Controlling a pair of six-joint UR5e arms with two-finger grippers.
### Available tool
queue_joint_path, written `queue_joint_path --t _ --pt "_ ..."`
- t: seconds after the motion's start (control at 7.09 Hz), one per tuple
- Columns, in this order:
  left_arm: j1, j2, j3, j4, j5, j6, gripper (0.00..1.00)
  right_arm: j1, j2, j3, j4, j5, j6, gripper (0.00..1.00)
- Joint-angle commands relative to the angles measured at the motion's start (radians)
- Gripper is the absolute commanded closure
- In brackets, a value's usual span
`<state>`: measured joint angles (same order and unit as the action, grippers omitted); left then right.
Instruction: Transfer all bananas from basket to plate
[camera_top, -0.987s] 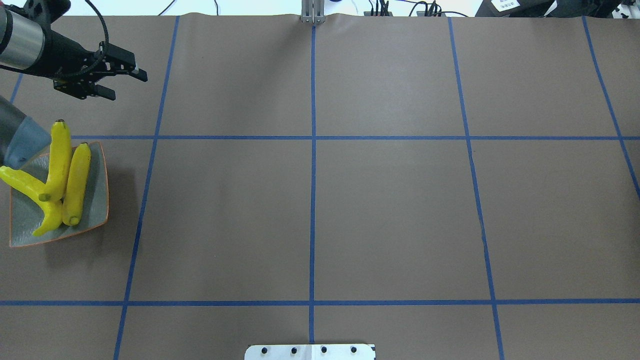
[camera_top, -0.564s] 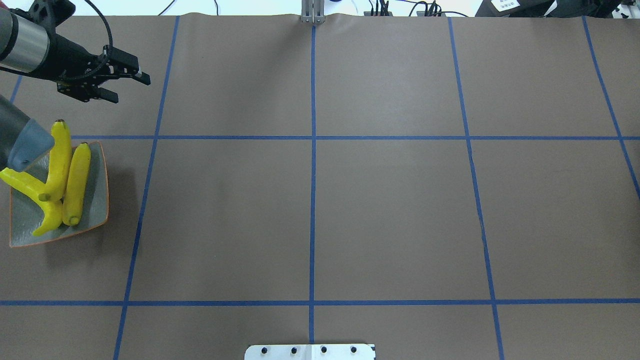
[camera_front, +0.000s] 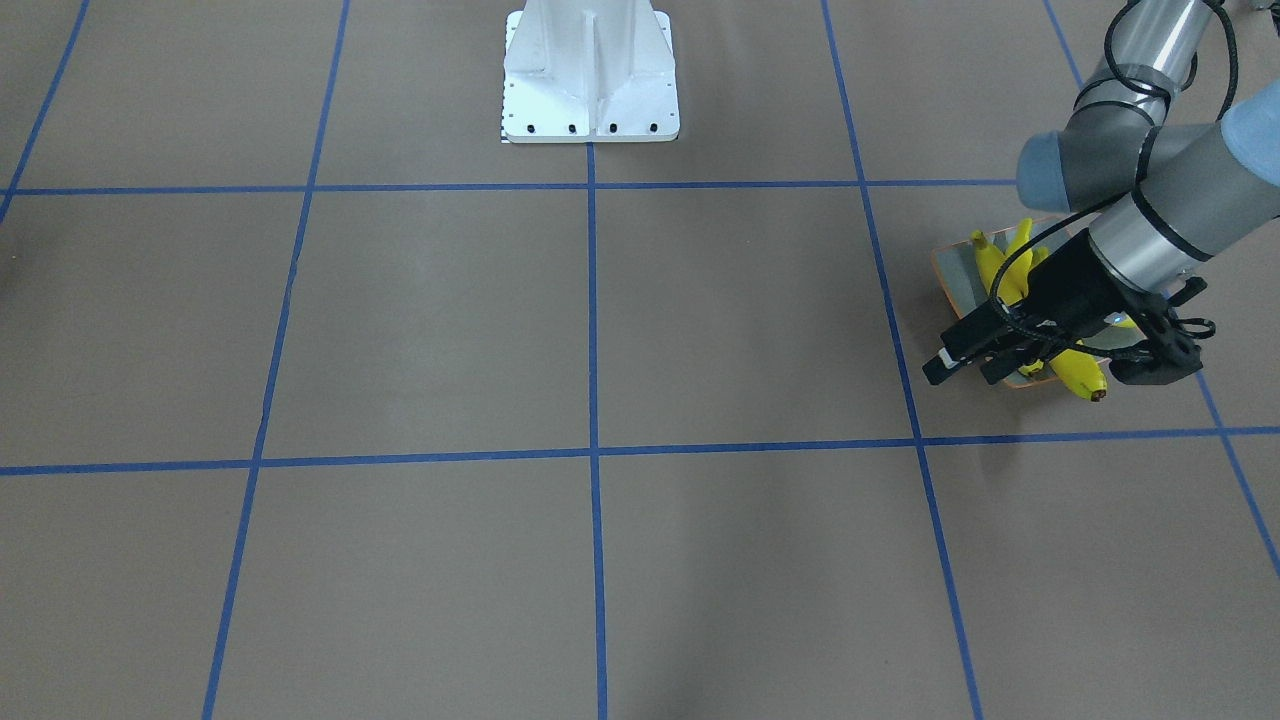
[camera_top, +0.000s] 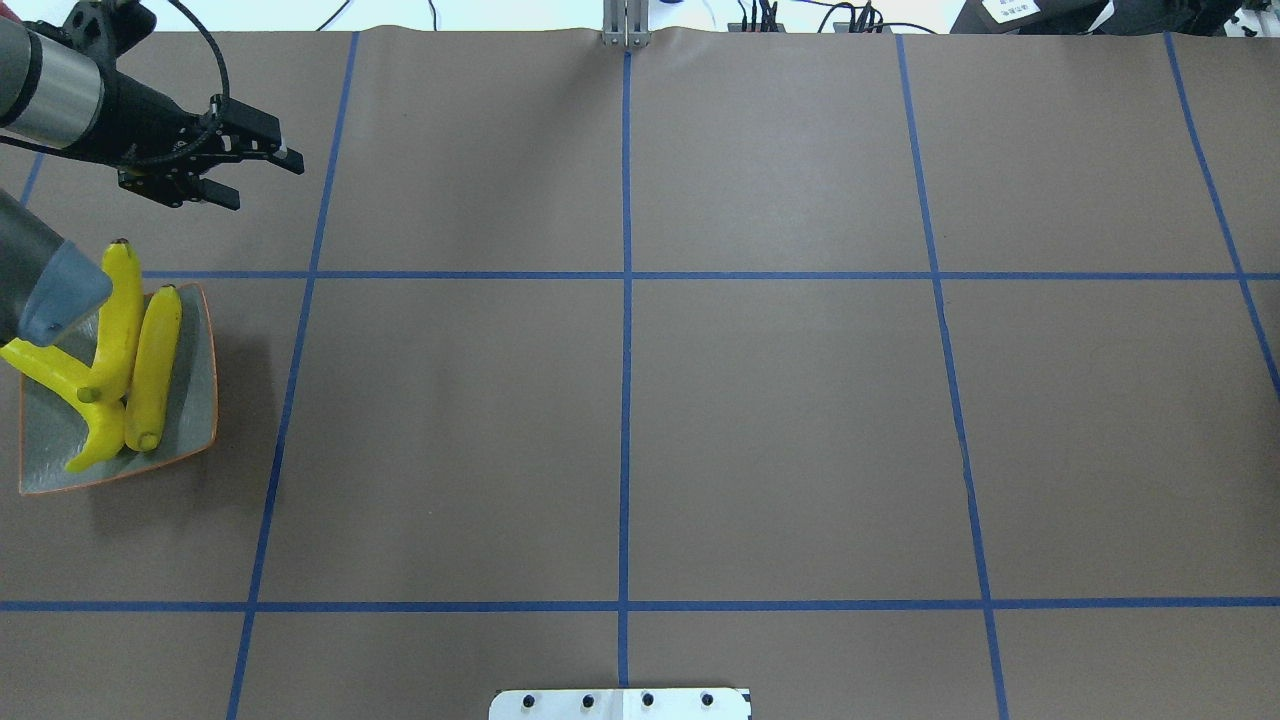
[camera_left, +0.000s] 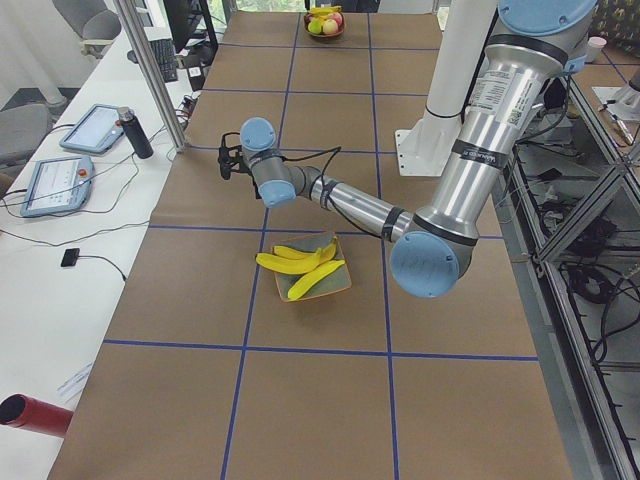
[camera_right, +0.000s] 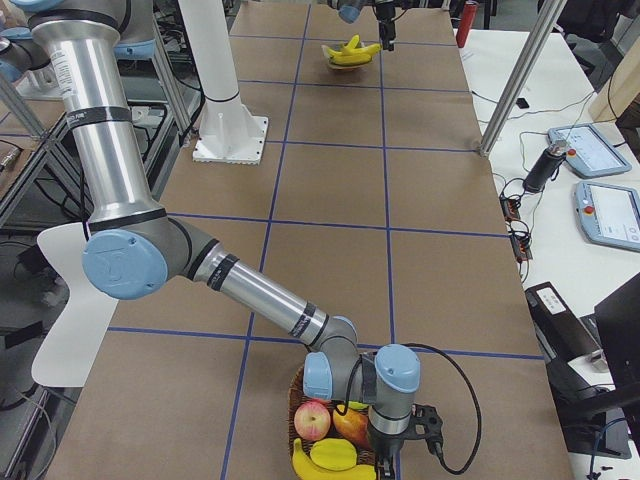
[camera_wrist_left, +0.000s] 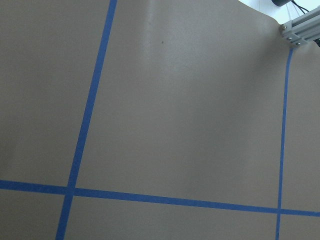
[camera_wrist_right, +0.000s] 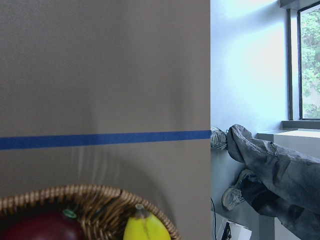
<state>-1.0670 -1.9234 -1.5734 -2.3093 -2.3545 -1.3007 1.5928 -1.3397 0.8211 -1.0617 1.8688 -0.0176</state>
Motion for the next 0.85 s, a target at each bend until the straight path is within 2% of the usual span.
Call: queue_joint_path --t 0.0,0.42,0.7 --pt "0.002 0.001 0.0 -0.001 0.0 0.0 0.0 -0.028 -0.004 -0.013 -0.001 -0.005 0.008 0.0" --pt "0.013 0.001 0.003 -0.001 0.0 0.001 0.0 -0.053 -0.003 -0.092 0.078 -0.039 0.008 0.0" --pt "0.015 0.001 0.001 -0.001 0.0 0.001 0.0 -0.06 0.002 -0.091 0.077 -0.039 0.007 0.02"
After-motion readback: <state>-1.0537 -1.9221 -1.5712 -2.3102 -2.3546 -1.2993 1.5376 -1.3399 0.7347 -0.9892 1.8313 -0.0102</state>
